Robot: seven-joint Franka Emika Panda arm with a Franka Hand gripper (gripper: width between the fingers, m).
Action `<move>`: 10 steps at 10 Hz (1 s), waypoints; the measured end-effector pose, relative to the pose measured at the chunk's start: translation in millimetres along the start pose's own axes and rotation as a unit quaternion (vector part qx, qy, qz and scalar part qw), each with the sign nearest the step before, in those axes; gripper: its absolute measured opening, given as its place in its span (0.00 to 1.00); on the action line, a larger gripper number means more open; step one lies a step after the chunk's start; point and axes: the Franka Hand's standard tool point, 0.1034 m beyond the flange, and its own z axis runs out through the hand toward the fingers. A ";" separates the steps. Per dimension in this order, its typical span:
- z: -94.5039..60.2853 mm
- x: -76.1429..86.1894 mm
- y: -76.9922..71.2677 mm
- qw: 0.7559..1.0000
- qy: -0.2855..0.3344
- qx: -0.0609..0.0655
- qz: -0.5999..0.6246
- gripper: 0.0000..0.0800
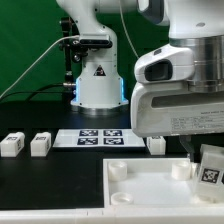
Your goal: Assemble one leg
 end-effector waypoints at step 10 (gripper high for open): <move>-1.1 1.2 11.6 0.840 0.033 0.064 0.538 0.39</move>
Offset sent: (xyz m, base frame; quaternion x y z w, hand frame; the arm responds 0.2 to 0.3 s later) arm -0.0227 -0.0140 -0.0004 -0.0029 0.0750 0.4470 0.8914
